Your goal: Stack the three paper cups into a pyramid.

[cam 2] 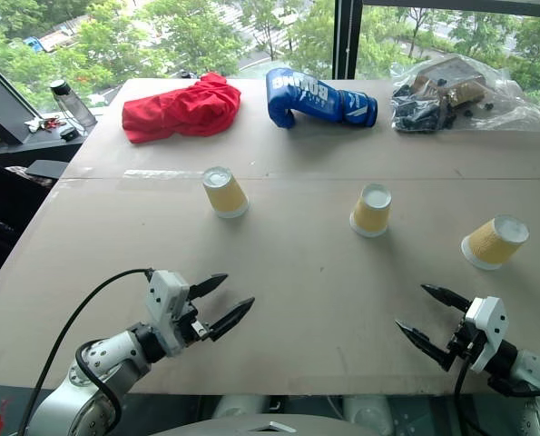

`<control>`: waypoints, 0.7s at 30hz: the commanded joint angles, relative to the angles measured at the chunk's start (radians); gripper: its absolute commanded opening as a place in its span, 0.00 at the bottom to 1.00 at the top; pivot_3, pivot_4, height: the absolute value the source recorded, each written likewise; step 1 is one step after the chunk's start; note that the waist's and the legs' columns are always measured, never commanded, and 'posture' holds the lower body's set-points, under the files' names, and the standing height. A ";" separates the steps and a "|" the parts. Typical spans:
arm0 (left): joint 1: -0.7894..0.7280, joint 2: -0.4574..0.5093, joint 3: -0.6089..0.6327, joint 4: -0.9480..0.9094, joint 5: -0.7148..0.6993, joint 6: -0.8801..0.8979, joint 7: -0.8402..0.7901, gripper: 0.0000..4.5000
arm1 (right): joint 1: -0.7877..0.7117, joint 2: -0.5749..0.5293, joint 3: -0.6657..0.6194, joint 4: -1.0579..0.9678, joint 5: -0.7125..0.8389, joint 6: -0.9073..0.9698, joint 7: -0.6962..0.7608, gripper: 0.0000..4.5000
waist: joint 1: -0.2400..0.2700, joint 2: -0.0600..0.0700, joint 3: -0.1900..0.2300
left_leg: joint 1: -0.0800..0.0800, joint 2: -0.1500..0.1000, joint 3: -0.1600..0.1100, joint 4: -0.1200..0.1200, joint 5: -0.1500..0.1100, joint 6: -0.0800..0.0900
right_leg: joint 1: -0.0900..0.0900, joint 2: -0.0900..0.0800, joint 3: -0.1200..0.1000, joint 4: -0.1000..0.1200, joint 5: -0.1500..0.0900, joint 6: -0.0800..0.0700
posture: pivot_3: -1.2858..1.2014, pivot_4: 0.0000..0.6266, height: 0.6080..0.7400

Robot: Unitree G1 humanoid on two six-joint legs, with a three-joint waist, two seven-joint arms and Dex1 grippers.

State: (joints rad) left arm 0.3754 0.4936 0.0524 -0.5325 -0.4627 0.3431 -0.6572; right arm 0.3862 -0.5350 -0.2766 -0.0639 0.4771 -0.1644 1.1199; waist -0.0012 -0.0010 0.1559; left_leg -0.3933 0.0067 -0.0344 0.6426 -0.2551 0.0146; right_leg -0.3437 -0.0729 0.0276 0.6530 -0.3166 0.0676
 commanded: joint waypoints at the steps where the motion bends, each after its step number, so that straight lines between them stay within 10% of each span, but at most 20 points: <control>1: 0.011 -0.006 0.018 -0.035 -0.015 -0.015 -0.001 0.99 | -0.008 -0.017 -0.025 -0.010 0.011 -0.005 -0.008 1.00 | 0.000 0.000 0.000 | 0.000 0.000 0.000 0.000 0.000 0.000 | 0.000 0.000 0.000 0.000 0.000 0.000 | 0.52 0.24 1.00; 21: 0.025 0.004 0.032 -0.005 -0.002 -0.072 -0.028 0.99 | -0.049 -0.026 -0.003 -0.052 0.014 0.052 -0.069 1.00 | -0.001 0.000 0.000 | 0.000 0.000 0.000 0.000 0.000 0.000 | 0.000 0.003 0.000 0.000 0.000 0.000 | 0.52 0.24 1.00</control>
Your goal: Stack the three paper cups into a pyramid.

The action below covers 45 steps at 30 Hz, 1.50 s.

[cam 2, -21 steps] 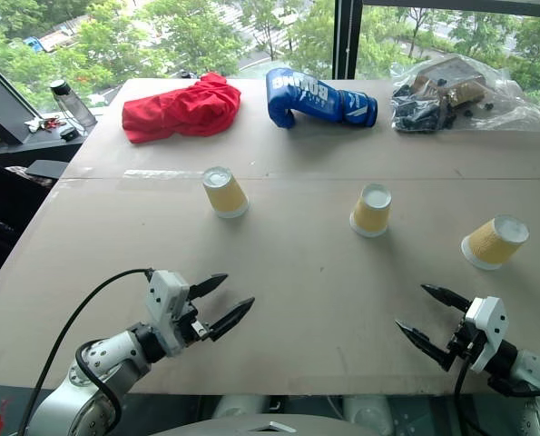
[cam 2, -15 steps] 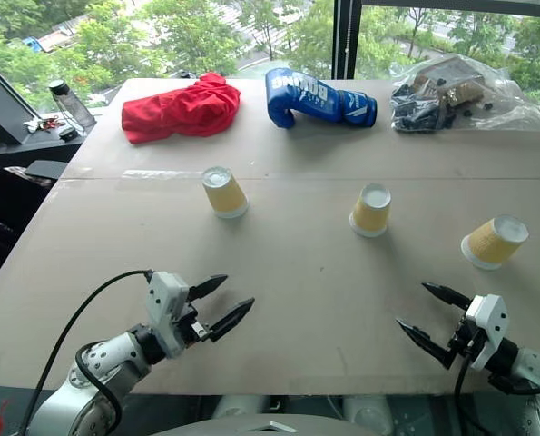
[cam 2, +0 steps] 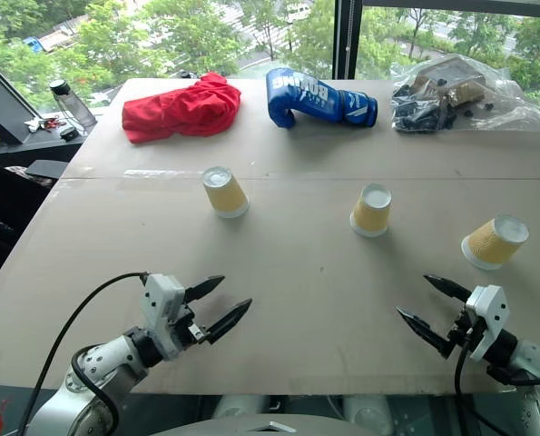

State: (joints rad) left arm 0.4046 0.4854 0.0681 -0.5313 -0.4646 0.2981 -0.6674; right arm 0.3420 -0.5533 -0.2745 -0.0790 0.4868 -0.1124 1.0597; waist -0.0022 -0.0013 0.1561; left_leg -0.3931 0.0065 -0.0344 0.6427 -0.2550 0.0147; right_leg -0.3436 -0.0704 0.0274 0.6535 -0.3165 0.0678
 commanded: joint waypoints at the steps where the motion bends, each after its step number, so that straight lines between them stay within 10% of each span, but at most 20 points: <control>1: -0.009 0.015 0.019 0.000 0.001 -0.031 -0.023 0.99 | -0.008 -0.007 -0.004 -0.038 0.003 0.001 -0.012 1.00 | 0.000 0.000 0.000 | 0.000 0.000 0.000 0.000 0.000 0.000 | 0.000 0.000 0.000 0.000 0.000 0.000 | 0.52 0.24 1.00; 18: -0.426 0.200 0.046 -0.018 -0.191 0.073 -0.238 0.99 | -0.463 0.135 0.136 0.026 -0.157 0.135 -0.382 1.00 | -0.010 -0.001 0.001 | 0.000 0.000 0.000 0.003 0.000 0.000 | -0.002 0.005 -0.003 0.005 0.000 0.001 | 0.52 0.24 1.00; 34: -0.591 0.251 0.062 0.008 -0.278 0.162 -0.290 0.99 | -0.627 0.245 0.190 0.159 -0.196 0.073 -0.422 1.00 | -0.014 -0.001 0.001 | -0.003 0.000 0.000 0.004 0.001 -0.001 | -0.006 0.007 -0.003 0.008 0.000 0.002 | 0.52 0.24 1.00; 39: -0.601 0.244 0.062 0.013 -0.282 0.163 -0.286 1.00 | -0.623 0.254 0.197 0.148 -0.194 0.066 -0.419 0.51 | -0.014 -0.001 0.002 | -0.003 0.000 0.000 0.004 0.001 -0.001 | -0.006 0.007 -0.002 0.008 0.000 0.002 | 0.52 0.24 1.00; 45: -0.599 0.259 0.073 0.025 -0.271 0.159 -0.300 1.00 | -0.625 0.258 0.266 0.104 -0.202 0.109 -0.387 0.48 | -0.015 -0.001 0.002 | -0.003 0.000 0.001 0.004 0.001 -0.001 | -0.007 0.007 -0.002 0.009 0.000 0.002 | 0.52 0.24 1.00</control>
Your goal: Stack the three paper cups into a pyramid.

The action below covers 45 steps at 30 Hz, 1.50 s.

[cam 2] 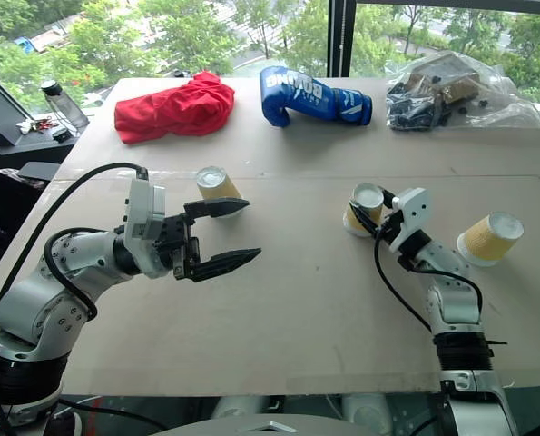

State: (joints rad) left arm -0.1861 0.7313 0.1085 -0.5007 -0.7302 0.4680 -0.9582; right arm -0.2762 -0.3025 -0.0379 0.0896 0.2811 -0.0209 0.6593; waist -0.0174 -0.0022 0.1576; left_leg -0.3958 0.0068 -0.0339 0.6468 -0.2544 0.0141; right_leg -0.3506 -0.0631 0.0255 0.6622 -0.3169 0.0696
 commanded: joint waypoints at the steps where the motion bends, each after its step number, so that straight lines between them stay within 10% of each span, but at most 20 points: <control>1: -0.009 0.017 0.035 -0.002 -0.003 -0.012 -0.011 1.00 | -0.012 0.014 0.045 -0.075 0.009 0.036 0.015 0.48 | 0.000 0.000 0.000 | 0.000 0.000 0.000 0.000 0.000 0.000 | 0.000 0.000 0.000 0.000 0.000 0.000 | 0.52 0.24 1.00; 12: 0.032 0.010 0.081 -0.006 -0.003 -0.008 0.028 1.00 | -0.094 0.064 0.138 -0.037 -0.039 0.097 0.002 0.48 | -0.001 0.000 0.000 | 0.000 0.000 0.000 0.000 0.000 0.000 | -0.001 0.001 0.000 0.000 0.000 0.000 | 0.52 0.24 1.00; 13: 0.041 0.013 0.080 -0.010 0.001 -0.010 0.025 1.00 | -0.098 0.062 0.132 -0.036 -0.038 0.091 0.002 0.72 | -0.001 0.000 0.000 | 0.000 0.000 0.000 0.000 0.000 0.000 | -0.001 0.001 0.000 0.001 0.000 0.000 | 0.52 0.24 1.00; 16: 0.056 0.019 0.074 -0.015 0.011 -0.015 0.017 1.00 | -0.097 0.049 0.101 -0.067 -0.012 0.088 0.009 0.99 | -0.001 0.000 0.000 | 0.000 0.000 0.000 0.000 0.000 0.000 | -0.001 0.001 0.000 0.001 0.000 0.000 | 0.52 0.24 1.00; 24: -0.110 -0.001 -0.010 -0.030 -0.043 0.059 0.018 1.00 | 0.031 -0.066 -0.043 -0.396 0.073 0.180 -0.047 0.99 | 0.009 -0.001 0.001 | -0.002 0.000 -0.002 0.000 0.000 0.000 | -0.001 0.000 -0.002 0.000 0.000 0.000 | 0.52 0.24 1.00; 35: -0.441 -0.185 -0.239 0.146 0.024 0.104 -0.008 1.00 | 0.244 -0.110 -0.387 -0.308 -0.158 -0.071 -0.370 0.99 | -0.001 -0.002 0.001 | -0.002 -0.001 0.001 0.001 0.002 -0.003 | -0.001 0.003 0.001 0.001 0.000 0.000 | 0.52 0.24 1.00; 45: -0.483 -0.207 -0.270 0.185 0.060 0.099 -0.068 1.00 | 0.322 -0.038 -0.436 -0.302 -0.133 -0.023 -0.477 0.99 | 0.001 -0.001 0.000 | -0.001 0.000 0.001 0.002 0.002 -0.003 | -0.001 0.004 0.003 0.001 0.000 0.000 | 0.52 0.24 1.00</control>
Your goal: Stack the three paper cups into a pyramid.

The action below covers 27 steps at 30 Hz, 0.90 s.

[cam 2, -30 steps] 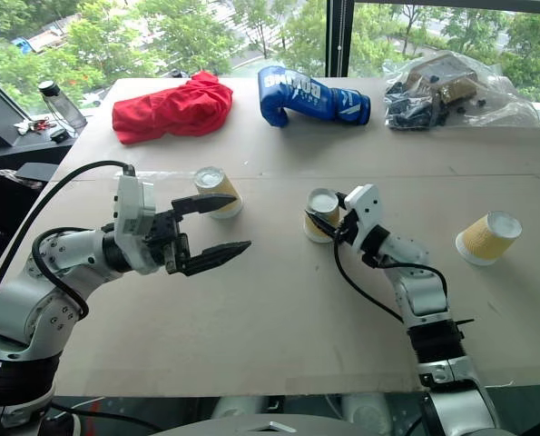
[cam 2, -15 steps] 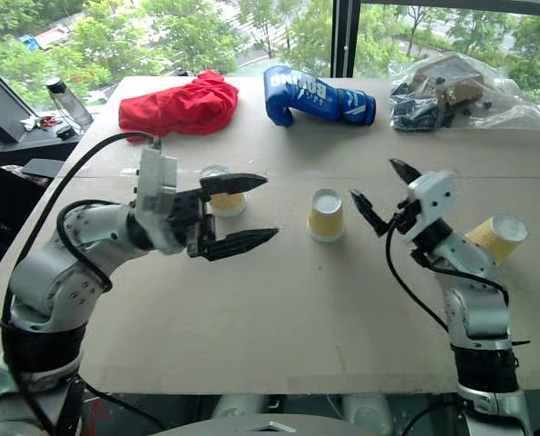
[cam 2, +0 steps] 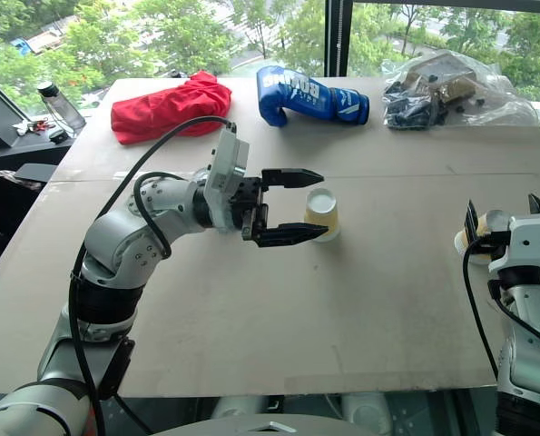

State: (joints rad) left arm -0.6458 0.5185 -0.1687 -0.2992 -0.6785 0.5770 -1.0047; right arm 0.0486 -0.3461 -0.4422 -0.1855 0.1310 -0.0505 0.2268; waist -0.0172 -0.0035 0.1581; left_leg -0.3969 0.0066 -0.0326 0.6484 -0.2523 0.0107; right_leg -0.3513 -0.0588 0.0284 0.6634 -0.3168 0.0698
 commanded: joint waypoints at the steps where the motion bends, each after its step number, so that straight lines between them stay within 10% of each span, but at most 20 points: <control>1: -0.023 0.008 0.010 -0.017 0.011 -0.011 -0.026 1.00 | -0.008 0.011 -0.042 -0.020 0.028 0.015 -0.057 0.99 | 0.002 0.000 0.000 | 0.000 0.000 0.000 0.000 0.000 0.000 | 0.000 0.000 0.000 0.000 0.000 0.000 | 0.52 0.24 1.00; 11: -0.004 0.003 0.025 -0.036 0.026 -0.009 -0.015 1.00 | -0.025 0.024 -0.071 -0.005 0.172 0.138 -0.069 0.99 | 0.003 0.000 0.000 | 0.000 0.000 0.000 0.000 0.000 0.000 | 0.000 0.000 0.000 0.000 0.000 0.000 | 0.52 0.24 1.00; 16: 0.011 0.005 0.032 -0.050 0.023 -0.005 -0.004 1.00 | -0.022 0.017 -0.059 -0.002 0.188 0.162 -0.058 0.56 | 0.003 0.000 0.000 | 0.000 0.000 0.000 0.000 0.000 0.001 | 0.000 0.000 0.000 0.000 0.000 0.000 | 0.52 0.24 1.00; 27: 0.079 0.054 0.089 -0.090 0.027 0.007 0.047 1.00 | -0.085 -0.051 0.100 -0.026 0.154 0.172 0.072 0.53 | -0.006 0.001 0.000 | 0.000 0.001 0.001 0.000 -0.001 0.001 | 0.000 0.001 0.001 0.000 0.000 0.000 | 0.52 0.24 1.00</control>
State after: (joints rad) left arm -0.5832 0.5555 -0.1214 -0.3464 -0.6508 0.5834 -0.9719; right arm -0.0099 -0.3807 -0.3848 -0.1671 0.2848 0.1135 0.2594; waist -0.0234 -0.0028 0.1581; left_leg -0.3962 0.0073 -0.0320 0.6481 -0.2529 0.0118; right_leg -0.3514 -0.0580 0.0295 0.6638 -0.3168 0.0697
